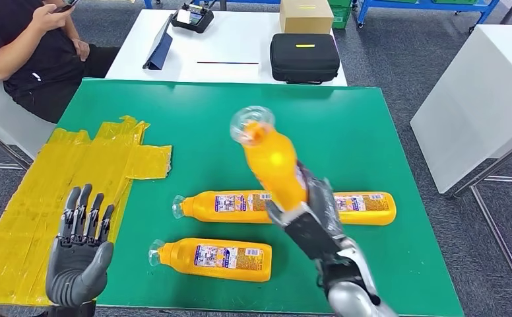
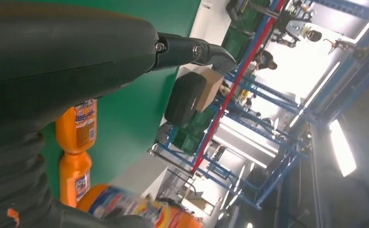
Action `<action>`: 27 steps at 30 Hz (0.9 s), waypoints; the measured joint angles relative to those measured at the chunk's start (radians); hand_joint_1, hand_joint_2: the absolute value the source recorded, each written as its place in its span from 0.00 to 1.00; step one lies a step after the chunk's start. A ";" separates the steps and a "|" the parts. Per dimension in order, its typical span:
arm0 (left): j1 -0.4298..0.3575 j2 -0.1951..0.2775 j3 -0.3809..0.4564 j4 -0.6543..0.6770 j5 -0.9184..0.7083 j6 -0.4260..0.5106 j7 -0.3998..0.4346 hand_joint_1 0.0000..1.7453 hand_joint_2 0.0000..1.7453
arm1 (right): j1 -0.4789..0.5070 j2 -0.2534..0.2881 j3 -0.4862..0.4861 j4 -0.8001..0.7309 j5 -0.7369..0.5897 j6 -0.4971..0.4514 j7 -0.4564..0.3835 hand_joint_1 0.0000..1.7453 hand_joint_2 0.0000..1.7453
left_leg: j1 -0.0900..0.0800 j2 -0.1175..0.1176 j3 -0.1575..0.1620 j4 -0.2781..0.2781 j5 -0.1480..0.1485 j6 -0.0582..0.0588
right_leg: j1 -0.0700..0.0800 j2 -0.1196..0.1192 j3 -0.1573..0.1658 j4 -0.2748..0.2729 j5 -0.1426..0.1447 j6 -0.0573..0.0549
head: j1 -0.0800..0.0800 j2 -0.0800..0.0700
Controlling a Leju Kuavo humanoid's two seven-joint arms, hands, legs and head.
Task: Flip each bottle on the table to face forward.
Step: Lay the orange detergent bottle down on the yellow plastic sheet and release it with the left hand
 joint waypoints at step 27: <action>-0.282 -0.077 -0.027 0.140 -0.069 -0.045 0.181 0.00 1.00 | -0.264 0.204 0.174 0.268 0.144 0.134 0.118 1.00 1.00 | -0.001 -0.004 -0.007 0.001 0.003 0.001 | -0.001 -0.004 -0.005 0.000 0.003 0.003 | 0.000 0.000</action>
